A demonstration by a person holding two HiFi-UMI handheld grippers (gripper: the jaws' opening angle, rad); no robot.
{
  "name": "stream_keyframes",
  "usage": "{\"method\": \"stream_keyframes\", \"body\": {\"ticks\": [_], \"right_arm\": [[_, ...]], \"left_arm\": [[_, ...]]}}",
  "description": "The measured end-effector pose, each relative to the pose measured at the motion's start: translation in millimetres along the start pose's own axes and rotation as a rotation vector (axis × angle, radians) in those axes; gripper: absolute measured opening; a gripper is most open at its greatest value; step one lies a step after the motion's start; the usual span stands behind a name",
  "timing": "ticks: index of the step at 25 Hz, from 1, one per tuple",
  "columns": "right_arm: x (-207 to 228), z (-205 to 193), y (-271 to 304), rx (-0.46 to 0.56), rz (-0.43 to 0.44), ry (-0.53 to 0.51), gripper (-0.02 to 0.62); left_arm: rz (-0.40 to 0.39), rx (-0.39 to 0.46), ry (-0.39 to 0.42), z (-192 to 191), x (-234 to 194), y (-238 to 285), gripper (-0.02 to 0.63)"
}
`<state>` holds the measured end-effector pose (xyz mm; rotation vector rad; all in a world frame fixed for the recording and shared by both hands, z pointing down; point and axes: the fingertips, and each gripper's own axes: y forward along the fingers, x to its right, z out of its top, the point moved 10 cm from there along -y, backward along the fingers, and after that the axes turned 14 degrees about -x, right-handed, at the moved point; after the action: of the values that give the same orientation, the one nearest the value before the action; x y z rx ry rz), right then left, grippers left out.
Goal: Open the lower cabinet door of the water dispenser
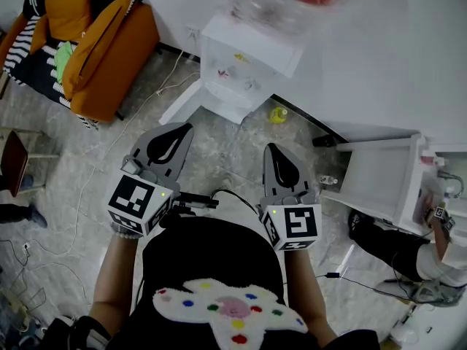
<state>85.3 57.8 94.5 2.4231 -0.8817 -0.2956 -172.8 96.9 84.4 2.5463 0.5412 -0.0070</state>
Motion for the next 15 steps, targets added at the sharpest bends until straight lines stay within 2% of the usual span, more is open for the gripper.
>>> {"method": "stream_keyframes", "body": {"ticks": [15], "right_arm": [[-1.4, 0.7, -0.3, 0.0, -0.001, -0.001, 0.003]], "left_arm": [[-0.014, -0.002, 0.002, -0.1, 0.9, 2.2, 0.014]]}}
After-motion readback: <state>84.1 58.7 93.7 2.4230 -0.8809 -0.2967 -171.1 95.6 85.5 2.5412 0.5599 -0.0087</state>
